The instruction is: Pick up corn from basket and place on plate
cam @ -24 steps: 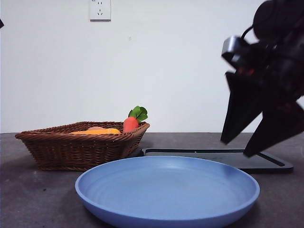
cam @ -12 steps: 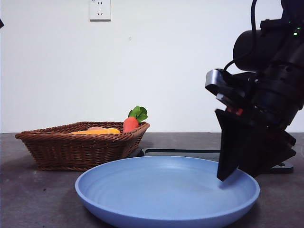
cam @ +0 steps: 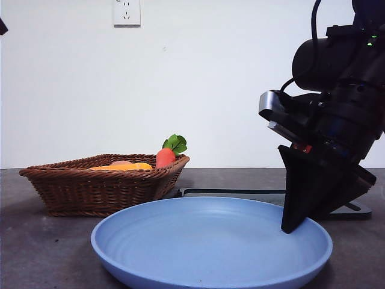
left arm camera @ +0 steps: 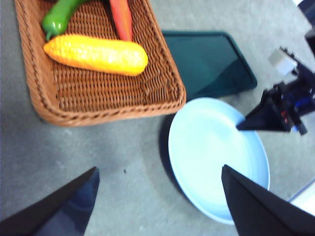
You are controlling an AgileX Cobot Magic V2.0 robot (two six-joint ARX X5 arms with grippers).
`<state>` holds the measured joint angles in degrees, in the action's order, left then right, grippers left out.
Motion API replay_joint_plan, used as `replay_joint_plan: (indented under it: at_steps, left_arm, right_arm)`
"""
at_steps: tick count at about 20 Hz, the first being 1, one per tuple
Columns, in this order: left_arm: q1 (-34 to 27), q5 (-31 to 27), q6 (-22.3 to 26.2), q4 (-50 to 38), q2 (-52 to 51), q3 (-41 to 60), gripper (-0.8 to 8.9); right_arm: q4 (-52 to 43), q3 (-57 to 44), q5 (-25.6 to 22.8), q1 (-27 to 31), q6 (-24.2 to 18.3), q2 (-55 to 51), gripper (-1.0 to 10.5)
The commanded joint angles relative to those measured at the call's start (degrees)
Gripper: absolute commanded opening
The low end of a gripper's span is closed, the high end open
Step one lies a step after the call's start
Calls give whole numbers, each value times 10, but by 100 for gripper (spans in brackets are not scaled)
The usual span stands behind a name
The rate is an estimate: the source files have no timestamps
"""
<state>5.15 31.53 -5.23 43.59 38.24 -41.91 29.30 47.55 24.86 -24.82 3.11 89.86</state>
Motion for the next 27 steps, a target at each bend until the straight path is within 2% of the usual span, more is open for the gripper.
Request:
replay_joint_plan:
  at_steps: [1, 4, 10, 14, 19, 25, 27]
  left_arm:
    - [1, 2, -25, -18, 19, -18, 404]
    - [3, 2, -18, -23, 47, -40, 404]
    - [36, -16, 69, -25, 124, -106, 404]
    - [76, -76, 158, -26, 188, -153, 404]
    - [132, -177, 272, -27, 296, -216, 404]
    - [175, -255, 364, -29, 452, -301, 404]
    - [183, -264, 399, -30, 493, -319, 404]
  right_arm:
    - [14, 6, -16, -2, -5, -2, 3]
    - [31, 6, -16, -2, -8, -25, 3]
    - [71, 6, -16, -1, -10, -90, 3]
    - [100, 6, -16, -1, -12, -141, 3]
    - [117, 6, -16, -1, -12, -225, 3]
    - [170, 6, -16, -1, -16, -326, 3]
    - [191, 6, -16, -1, -17, -354, 3]
